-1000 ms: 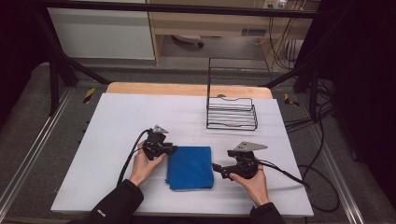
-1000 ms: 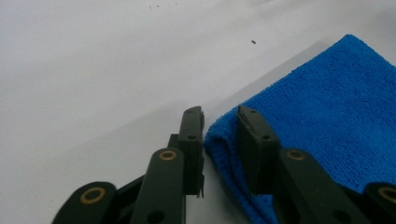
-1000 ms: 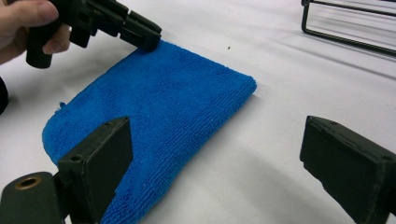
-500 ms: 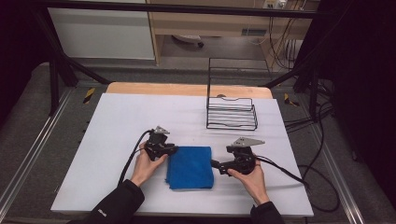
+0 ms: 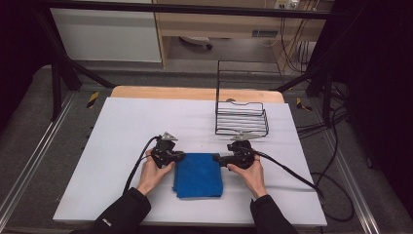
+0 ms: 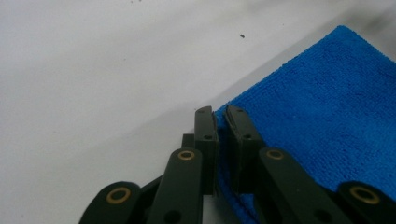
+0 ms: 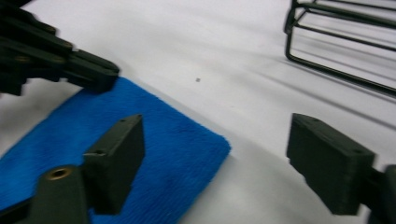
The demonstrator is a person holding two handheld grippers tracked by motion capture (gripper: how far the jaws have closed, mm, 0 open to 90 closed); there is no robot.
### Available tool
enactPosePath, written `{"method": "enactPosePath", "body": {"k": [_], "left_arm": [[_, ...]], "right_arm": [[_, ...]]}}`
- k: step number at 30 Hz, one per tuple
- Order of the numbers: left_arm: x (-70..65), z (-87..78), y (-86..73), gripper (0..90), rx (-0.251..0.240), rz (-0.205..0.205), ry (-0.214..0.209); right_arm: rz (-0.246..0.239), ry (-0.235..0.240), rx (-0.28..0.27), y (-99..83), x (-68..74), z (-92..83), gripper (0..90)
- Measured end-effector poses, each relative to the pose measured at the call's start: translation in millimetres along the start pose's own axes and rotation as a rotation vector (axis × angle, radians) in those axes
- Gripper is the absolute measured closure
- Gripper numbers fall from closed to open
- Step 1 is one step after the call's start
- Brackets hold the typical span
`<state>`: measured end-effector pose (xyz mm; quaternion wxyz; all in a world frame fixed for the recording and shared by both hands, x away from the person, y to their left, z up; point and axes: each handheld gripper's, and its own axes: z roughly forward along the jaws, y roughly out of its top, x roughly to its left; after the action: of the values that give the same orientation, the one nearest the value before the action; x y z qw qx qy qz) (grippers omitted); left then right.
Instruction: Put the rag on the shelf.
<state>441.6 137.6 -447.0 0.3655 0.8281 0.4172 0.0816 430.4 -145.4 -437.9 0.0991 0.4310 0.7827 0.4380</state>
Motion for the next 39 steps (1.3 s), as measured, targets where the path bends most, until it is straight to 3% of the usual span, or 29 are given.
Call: {"method": "enactPosePath", "body": {"k": [4, 7, 15, 27, 39], "left_arm": [[-1.1, 0.1, -0.6, 83.0, -0.002, 0.011, 0.004], [-3.4, 0.3, -1.2, 83.0, -0.007, 0.024, 0.016], [-1.0, 0.3, -1.2, 83.0, -0.008, 0.016, 0.003], [1.1, 0.0, -1.6, 83.1, -0.009, 0.011, -0.016], [3.6, -8.6, 0.3, 84.5, -0.039, -0.015, -0.043]], "right_arm": [[0.017, -0.016, 0.034, -2.1, -4.3, 10.8, 29.1], [0.002, -0.034, 0.050, -5.7, -3.6, 14.9, 36.3], [0.022, -0.026, 0.072, -6.9, -3.6, 17.9, 53.8], [0.104, 0.037, 0.096, -7.9, -0.9, 19.0, 83.1], [0.109, 0.056, 0.065, -3.6, 1.4, 9.5, 85.4]]}}
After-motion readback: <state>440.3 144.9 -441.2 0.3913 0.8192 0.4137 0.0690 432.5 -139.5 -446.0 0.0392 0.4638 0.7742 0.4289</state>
